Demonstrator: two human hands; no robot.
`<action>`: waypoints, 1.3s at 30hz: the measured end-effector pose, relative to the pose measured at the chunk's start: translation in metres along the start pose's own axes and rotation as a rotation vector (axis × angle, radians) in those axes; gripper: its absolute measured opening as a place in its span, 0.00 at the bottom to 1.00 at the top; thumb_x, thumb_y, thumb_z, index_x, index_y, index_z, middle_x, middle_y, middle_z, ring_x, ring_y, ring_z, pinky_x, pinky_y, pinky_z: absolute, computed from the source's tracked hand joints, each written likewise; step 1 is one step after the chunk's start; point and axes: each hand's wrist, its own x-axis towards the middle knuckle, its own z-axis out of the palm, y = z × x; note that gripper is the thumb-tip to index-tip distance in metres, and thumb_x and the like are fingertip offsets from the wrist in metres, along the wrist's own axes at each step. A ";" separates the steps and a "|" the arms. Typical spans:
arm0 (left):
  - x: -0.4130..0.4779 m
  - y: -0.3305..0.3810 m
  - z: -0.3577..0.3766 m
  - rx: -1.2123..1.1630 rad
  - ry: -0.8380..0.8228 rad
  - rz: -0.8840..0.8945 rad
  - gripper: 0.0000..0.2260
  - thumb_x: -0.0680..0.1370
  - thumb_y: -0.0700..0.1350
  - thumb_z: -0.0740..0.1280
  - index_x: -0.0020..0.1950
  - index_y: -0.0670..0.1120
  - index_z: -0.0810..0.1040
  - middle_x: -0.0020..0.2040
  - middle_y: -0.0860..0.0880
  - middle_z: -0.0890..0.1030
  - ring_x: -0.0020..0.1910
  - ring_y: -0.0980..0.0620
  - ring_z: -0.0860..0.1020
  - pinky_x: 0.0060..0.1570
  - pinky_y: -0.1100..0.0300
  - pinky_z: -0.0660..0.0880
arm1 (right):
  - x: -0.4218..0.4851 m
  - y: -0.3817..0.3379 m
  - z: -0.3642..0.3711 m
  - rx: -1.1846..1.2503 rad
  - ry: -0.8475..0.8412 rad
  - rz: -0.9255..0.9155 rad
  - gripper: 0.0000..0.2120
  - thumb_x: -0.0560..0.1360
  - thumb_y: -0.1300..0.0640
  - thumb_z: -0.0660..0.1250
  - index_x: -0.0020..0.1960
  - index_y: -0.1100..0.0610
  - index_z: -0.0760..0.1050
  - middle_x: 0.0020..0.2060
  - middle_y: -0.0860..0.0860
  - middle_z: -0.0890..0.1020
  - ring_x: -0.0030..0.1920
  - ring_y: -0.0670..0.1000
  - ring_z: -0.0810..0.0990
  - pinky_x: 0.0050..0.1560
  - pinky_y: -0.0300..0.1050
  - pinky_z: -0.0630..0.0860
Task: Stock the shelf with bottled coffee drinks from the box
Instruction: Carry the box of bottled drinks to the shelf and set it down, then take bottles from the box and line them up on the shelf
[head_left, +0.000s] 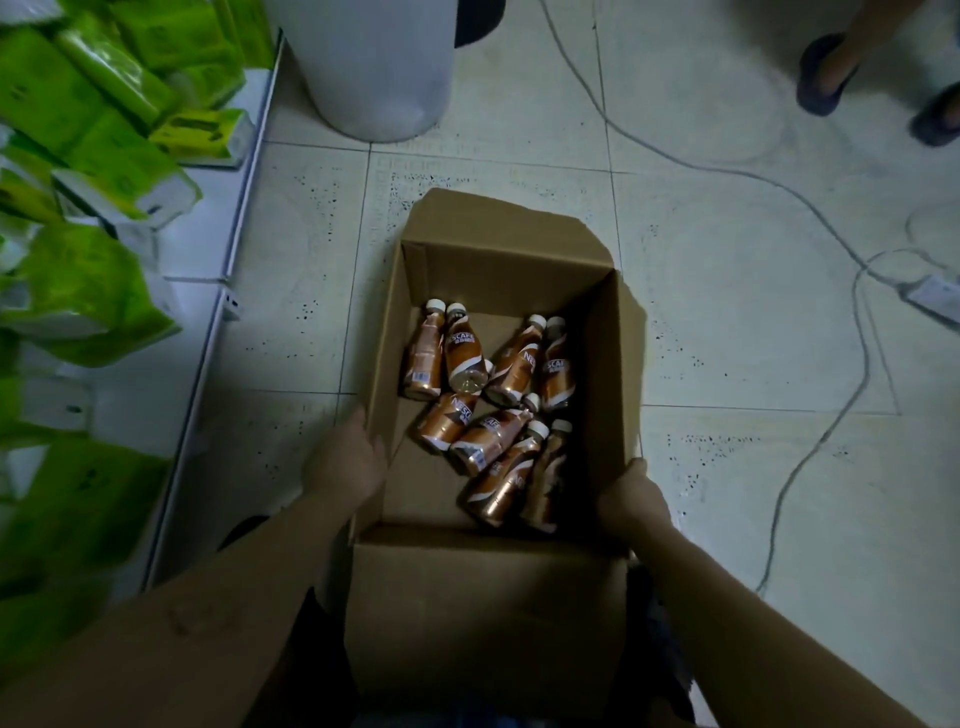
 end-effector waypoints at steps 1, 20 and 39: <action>-0.001 -0.002 0.000 -0.015 0.003 0.018 0.11 0.79 0.44 0.63 0.61 0.47 0.73 0.51 0.46 0.80 0.47 0.48 0.79 0.48 0.46 0.78 | 0.005 -0.001 -0.004 -0.036 -0.051 0.000 0.19 0.77 0.61 0.62 0.66 0.60 0.62 0.49 0.56 0.75 0.46 0.56 0.75 0.49 0.53 0.76; -0.109 0.071 -0.118 0.038 -0.040 0.199 0.24 0.72 0.56 0.71 0.65 0.47 0.74 0.59 0.47 0.79 0.48 0.53 0.74 0.39 0.62 0.68 | -0.121 -0.115 -0.087 -0.216 0.064 -0.467 0.46 0.68 0.39 0.71 0.77 0.52 0.52 0.74 0.57 0.61 0.72 0.60 0.63 0.70 0.62 0.63; -0.092 0.087 -0.087 -0.011 -0.200 0.179 0.31 0.73 0.53 0.70 0.74 0.53 0.63 0.62 0.49 0.78 0.57 0.49 0.76 0.55 0.55 0.73 | -0.122 -0.096 -0.055 -0.135 -0.243 -0.398 0.18 0.77 0.49 0.65 0.64 0.56 0.71 0.61 0.57 0.77 0.54 0.54 0.76 0.59 0.48 0.73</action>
